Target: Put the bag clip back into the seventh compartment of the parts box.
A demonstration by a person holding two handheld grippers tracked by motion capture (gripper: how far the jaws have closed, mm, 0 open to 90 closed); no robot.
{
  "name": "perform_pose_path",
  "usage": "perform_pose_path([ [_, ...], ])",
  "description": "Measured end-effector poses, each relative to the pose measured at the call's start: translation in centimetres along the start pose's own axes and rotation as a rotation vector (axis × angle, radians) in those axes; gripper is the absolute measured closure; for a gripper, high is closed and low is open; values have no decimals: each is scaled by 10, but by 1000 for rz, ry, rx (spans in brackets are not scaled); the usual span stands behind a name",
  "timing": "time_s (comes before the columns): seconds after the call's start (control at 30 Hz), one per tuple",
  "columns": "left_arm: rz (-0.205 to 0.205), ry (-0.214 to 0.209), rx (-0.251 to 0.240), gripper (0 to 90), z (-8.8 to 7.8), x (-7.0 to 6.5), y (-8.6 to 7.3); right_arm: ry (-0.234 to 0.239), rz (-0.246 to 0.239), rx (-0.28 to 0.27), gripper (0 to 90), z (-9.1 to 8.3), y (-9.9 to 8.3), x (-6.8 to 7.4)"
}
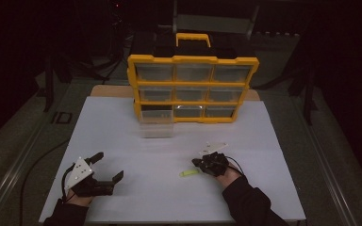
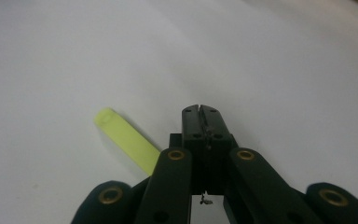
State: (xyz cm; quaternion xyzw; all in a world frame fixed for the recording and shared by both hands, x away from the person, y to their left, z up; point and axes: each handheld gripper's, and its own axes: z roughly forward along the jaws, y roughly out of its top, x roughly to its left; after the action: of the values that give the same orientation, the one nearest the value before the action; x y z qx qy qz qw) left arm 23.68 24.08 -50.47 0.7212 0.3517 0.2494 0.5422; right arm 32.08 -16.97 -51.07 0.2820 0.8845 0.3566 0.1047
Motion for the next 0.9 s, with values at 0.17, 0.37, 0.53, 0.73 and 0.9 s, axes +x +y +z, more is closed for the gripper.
perform_pose_path([
  [0.17, 1, -2, 0, 0, 0, 0, 0, 18, -7, 20, 900, 2, -2, 1],
  [0.37, 1, -5, -1, 1, 0, -1, 0, 29, -20, 43, 900, 1, -7, 8],
  [0.53, 1, -7, 0, 1, 0, -1, 1, 37, -28, 40, 900, -3, -11, 11],
  [0.73, 0, -7, -1, 1, 0, -1, 1, 46, -19, 33, 900, -7, -17, 16],
  [0.9, -1, -8, 0, 1, 1, -1, 1, 47, -13, 34, 900, -10, -19, 21],
])
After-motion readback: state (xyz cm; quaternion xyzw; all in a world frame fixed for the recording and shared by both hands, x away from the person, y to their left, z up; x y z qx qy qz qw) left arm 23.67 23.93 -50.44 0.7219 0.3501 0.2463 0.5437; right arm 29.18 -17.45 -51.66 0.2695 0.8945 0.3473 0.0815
